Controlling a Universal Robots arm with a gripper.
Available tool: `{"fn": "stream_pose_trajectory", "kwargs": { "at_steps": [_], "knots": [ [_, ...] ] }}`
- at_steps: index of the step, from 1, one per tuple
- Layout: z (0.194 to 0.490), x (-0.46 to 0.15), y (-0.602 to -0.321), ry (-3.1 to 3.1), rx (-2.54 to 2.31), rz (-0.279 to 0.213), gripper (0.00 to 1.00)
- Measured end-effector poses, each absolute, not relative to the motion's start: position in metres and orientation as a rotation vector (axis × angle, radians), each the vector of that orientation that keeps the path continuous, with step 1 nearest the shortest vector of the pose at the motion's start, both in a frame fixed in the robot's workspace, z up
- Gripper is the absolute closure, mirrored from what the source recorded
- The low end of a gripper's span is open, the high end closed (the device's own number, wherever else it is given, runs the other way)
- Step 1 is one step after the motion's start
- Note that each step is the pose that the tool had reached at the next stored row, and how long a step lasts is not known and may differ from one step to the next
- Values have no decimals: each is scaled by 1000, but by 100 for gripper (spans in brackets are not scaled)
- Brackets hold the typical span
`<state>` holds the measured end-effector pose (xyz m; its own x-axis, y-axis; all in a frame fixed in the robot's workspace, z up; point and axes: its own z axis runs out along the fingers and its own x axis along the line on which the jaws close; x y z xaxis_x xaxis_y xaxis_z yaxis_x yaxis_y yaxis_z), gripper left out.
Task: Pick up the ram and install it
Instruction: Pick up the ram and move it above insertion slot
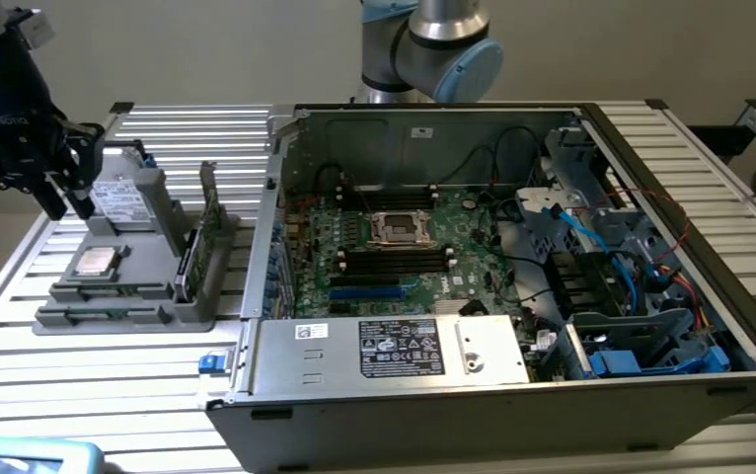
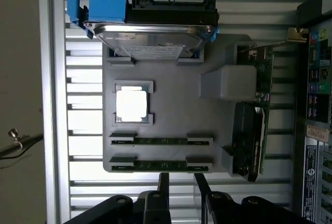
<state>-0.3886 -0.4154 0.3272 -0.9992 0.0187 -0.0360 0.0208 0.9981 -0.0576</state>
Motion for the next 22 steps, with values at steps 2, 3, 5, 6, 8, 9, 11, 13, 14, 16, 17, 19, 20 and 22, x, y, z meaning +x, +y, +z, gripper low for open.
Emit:
{"fn": "stream_pose_trajectory", "kwargs": {
  "at_steps": [2,3,5,6,8,9,11,13,14,16,17,19,20,22],
  "knots": [
    [327,-389,-415,3105,31,-90,64],
    [327,-389,-415,3105,31,-90,64],
    [327,-390,-416,3104,14,-90,64],
    [327,-390,-416,3104,-13,-89,64],
    [327,-390,-415,3102,-69,-89,64],
    [328,-390,-415,3101,-97,-89,64],
    [327,-390,-415,3098,-155,-88,64],
    [328,-390,-415,3093,-211,-87,64],
    [328,-390,-415,3091,-239,-86,64],
    [328,-390,-415,3085,-295,-85,64],
    [328,-390,-415,3082,-323,-85,64],
    [328,-390,-415,3074,-379,-84,64],
    [328,-390,-415,3070,-406,-84,64],
    [328,-390,-415,3061,-463,-83,64]
  ]
}}
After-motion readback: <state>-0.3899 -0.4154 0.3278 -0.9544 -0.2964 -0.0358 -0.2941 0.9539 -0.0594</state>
